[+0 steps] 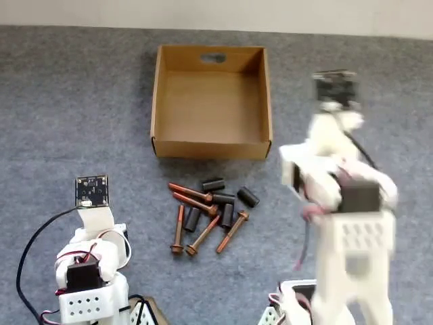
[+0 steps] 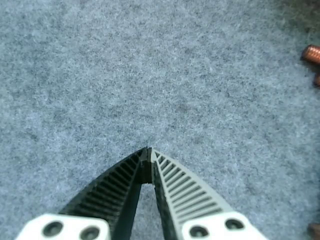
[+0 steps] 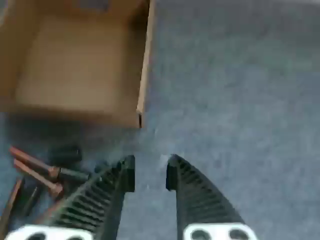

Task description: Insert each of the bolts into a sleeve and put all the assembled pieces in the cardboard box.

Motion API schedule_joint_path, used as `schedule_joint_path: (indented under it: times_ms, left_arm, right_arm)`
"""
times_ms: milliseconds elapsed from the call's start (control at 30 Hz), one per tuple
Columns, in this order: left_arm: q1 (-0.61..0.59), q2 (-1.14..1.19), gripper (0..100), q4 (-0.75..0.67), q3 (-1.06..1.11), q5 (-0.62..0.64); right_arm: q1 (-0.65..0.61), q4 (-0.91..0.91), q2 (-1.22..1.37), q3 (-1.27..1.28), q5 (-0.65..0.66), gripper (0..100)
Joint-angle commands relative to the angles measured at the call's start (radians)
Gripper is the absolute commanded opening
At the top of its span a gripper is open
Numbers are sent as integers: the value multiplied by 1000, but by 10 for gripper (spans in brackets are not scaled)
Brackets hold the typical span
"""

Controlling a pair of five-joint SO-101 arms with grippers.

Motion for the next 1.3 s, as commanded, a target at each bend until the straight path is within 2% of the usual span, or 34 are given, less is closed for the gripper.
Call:
schedule_joint_path:
  times_ms: [0, 233, 400, 567, 867, 1067, 1267]
  left_arm:
    - [13, -10, 7, 3, 16, -3]
    - [13, -10, 7, 3, 16, -3]
    - [13, -10, 7, 3, 16, -3]
    - [13, -10, 7, 3, 16, -3]
    - [13, -10, 7, 3, 16, -3]
    - [13, -10, 7, 3, 16, -3]
    - [13, -10, 7, 3, 16, -3]
  right_arm:
    - [-113, 62, 203, -36, 60, 116]
    - [-239, 19, 522, -36, 216, 118]
    - [-236, -33, 605, -33, 245, 221]
    - [-245, -97, 559, 82, 330, 220]
    - [-245, -414, 314, 452, 371, 219]
    - [-249, -433, 369, 453, 373, 219]
    - [-314, -524, 501, 452, 368, 219]
